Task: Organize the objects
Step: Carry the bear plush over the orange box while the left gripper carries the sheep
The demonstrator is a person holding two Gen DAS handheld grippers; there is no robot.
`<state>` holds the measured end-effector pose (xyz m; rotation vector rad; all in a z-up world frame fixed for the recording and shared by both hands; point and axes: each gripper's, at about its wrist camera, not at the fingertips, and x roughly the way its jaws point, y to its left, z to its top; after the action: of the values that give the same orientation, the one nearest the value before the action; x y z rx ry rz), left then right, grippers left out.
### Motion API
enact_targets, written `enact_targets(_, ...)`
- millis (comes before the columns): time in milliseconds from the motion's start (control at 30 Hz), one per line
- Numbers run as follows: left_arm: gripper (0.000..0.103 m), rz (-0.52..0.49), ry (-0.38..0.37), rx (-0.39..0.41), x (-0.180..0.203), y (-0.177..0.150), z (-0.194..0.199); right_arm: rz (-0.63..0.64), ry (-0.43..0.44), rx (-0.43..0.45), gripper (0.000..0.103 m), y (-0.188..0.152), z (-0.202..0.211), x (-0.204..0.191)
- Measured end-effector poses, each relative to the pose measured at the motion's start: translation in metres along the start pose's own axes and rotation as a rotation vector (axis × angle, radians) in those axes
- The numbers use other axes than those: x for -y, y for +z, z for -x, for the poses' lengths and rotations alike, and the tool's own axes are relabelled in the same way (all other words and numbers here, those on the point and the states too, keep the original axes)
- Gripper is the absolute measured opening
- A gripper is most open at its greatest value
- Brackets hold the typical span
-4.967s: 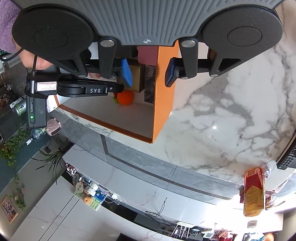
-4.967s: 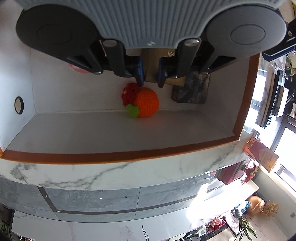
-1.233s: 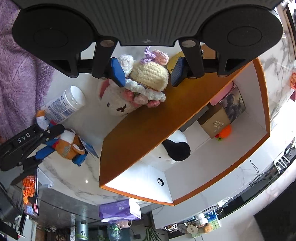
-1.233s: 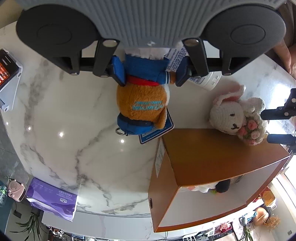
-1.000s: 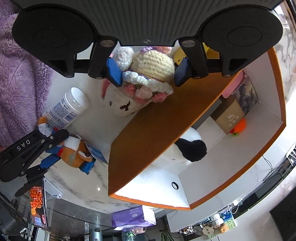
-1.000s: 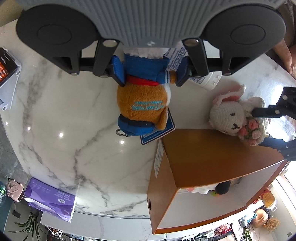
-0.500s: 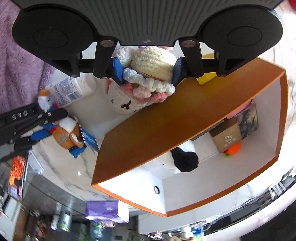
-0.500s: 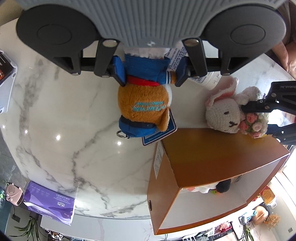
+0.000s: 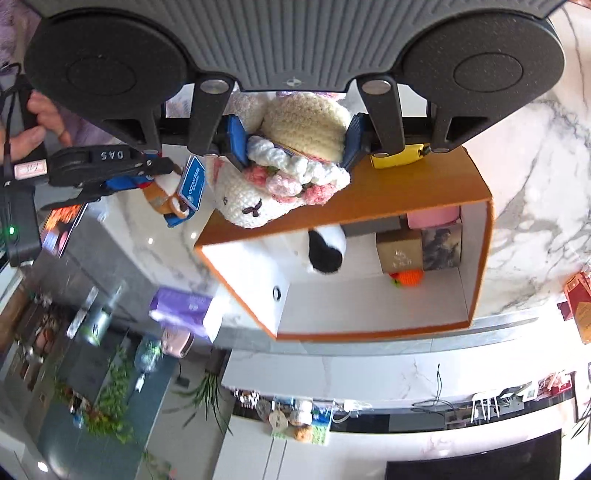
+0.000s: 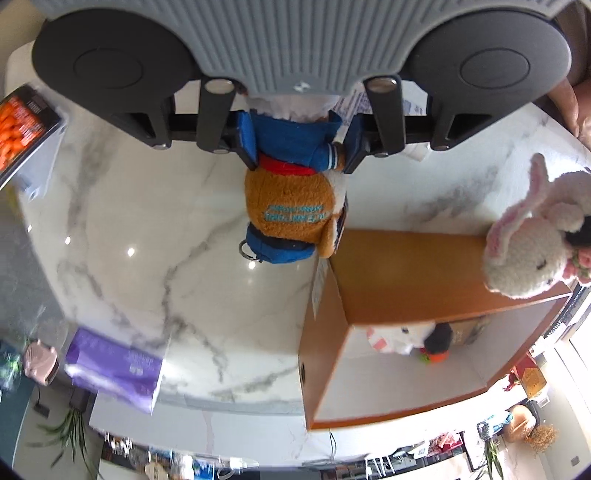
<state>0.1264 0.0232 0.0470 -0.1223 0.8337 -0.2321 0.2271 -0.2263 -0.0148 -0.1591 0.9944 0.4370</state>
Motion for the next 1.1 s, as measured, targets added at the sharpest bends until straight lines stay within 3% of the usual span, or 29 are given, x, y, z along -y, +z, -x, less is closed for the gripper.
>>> enact_targets(333, 0.06, 0.06, -0.017, 0.125, -0.02, 0.047, 0.032, 0.123, 0.038, 0.17, 0.049, 0.059, 0.074, -0.041)
enact_targets(567, 0.06, 0.074, 0.016, 0.152, -0.038, 0.079, 0.02, 0.183, 0.093, 0.261, 0.049, 0.114, 0.094, -0.077)
enact_targets(833, 0.06, 0.137, 0.047, 0.117, -0.072, 0.095, -0.01, 0.165, 0.144, 0.238, 0.049, 0.163, 0.055, -0.109)
enact_targets(1100, 0.06, 0.196, 0.048, 0.072, -0.104, 0.095, -0.038, 0.102, 0.114, 0.114, 0.049, 0.183, -0.017, -0.105)
